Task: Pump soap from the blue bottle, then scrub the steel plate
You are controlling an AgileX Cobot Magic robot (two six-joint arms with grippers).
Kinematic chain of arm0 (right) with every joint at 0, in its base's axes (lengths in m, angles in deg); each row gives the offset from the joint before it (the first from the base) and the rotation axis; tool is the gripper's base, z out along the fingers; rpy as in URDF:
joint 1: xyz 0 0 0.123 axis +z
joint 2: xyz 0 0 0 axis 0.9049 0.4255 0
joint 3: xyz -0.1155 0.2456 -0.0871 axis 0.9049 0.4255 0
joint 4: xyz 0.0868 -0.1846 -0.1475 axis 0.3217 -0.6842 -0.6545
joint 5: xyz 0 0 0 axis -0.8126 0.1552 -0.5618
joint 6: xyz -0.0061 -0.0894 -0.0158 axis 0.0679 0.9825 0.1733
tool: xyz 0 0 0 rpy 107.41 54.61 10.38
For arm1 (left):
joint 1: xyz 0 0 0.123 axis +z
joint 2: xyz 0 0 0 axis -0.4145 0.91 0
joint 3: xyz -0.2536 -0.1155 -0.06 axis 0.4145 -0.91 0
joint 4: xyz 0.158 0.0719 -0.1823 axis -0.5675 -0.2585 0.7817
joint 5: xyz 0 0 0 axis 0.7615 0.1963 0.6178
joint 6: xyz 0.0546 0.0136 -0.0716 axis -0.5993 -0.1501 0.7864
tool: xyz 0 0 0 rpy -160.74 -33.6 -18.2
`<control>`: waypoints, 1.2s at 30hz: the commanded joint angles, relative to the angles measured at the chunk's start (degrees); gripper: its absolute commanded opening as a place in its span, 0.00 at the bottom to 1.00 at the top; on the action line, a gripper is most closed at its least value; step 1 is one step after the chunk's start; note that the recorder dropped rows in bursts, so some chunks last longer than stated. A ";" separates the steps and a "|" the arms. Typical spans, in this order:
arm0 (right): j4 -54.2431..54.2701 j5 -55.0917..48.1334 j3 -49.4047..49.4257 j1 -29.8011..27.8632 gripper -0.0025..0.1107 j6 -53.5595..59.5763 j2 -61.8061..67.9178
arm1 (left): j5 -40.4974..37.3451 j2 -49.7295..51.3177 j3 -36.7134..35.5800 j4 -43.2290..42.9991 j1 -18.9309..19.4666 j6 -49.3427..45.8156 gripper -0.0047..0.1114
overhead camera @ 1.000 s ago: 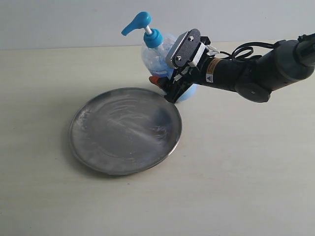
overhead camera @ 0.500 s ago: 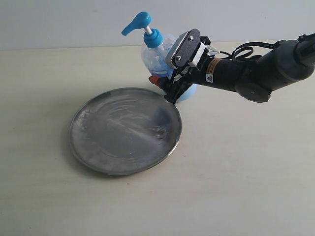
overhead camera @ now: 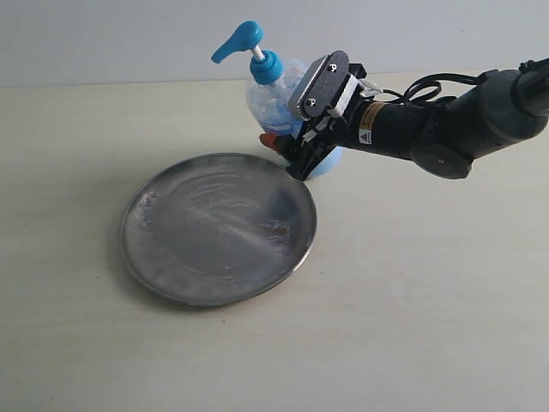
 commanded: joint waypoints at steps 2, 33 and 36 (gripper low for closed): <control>0.44 0.63 -0.42 0.03 0.02 0.74 -0.39 | 0.10 6.39 7.29 -1.96 -0.92 0.07 0.05; 0.24 0.18 -0.42 0.03 0.02 0.74 -0.39 | 1.29 28.40 24.33 -2.54 -10.98 0.07 0.05; 0.24 0.18 -0.42 0.03 0.02 0.74 -0.39 | 1.66 28.40 24.33 -2.54 -10.98 0.07 0.05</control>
